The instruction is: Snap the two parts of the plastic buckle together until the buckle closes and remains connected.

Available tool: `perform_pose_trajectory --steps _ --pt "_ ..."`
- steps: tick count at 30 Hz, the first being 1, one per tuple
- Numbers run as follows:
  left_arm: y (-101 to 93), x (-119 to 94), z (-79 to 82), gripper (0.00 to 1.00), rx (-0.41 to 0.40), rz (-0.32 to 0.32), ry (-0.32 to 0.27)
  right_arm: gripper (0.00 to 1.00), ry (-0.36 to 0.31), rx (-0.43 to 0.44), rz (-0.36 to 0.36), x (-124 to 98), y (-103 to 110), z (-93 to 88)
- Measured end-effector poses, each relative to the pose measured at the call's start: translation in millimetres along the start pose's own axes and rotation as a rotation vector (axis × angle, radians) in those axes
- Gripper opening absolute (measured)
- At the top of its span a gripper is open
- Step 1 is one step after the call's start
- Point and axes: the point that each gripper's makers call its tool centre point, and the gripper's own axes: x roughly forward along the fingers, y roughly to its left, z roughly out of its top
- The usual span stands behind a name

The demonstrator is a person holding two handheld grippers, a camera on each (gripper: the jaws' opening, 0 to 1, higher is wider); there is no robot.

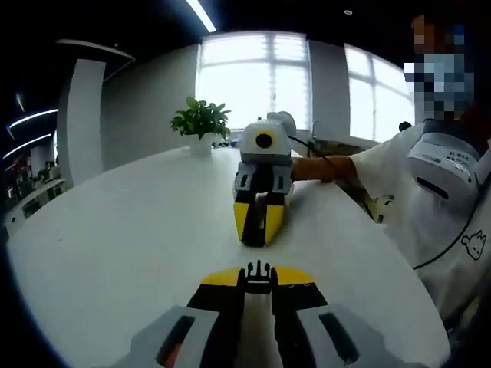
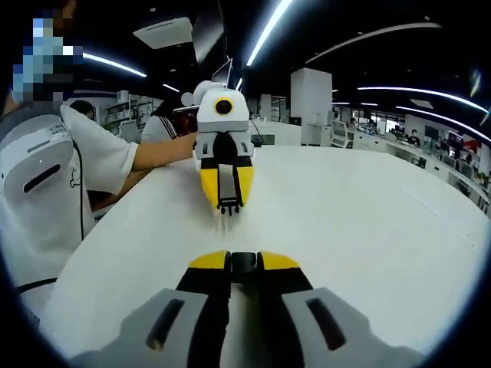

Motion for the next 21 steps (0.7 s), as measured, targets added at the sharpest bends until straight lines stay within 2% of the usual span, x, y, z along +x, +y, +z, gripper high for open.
perform_pose_trajectory --steps 11,16,21 --pt "-0.4 7.6 -10.4 0.13 0.007 0.001 0.027 0.14 0.013 -0.008 0.004 2.2 -0.2 -1.7" --pt "-0.7 8.7 -13.6 0.13 0.011 -0.006 0.027 0.18 0.017 -0.013 -0.004 1.9 -1.5 -2.4" --pt "-0.9 7.6 -14.0 0.22 0.01 -0.003 0.018 0.22 0.024 -0.016 -0.008 -1.9 -0.2 -3.1"
